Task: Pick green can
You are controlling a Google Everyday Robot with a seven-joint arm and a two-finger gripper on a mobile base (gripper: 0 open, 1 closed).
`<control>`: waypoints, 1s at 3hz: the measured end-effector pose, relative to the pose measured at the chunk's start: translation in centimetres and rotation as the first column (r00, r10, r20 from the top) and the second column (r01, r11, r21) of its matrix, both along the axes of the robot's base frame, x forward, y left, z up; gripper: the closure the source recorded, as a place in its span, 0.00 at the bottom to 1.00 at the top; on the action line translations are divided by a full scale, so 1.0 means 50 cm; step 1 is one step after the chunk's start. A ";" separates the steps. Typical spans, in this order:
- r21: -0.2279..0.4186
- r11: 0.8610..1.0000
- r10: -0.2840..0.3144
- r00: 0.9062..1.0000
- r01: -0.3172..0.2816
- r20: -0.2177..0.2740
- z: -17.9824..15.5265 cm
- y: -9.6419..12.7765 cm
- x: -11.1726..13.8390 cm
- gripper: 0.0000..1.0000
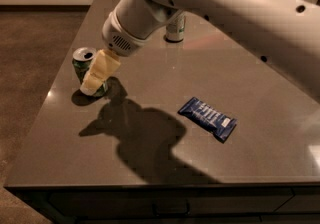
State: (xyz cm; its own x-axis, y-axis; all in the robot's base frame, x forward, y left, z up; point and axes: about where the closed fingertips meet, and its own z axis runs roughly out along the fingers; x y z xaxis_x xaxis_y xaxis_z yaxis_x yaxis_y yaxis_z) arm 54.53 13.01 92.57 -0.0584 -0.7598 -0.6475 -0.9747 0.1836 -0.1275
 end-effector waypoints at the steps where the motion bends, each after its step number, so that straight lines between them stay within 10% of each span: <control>1: 0.029 0.999 0.016 1.000 -0.016 -0.005 -0.022 0.059 0.007 0.00; 3: 0.034 0.999 0.026 1.000 -0.026 0.002 -0.039 0.079 0.031 0.17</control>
Offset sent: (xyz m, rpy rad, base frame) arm 0.0128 0.0428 -0.0204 0.0392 0.0042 0.0160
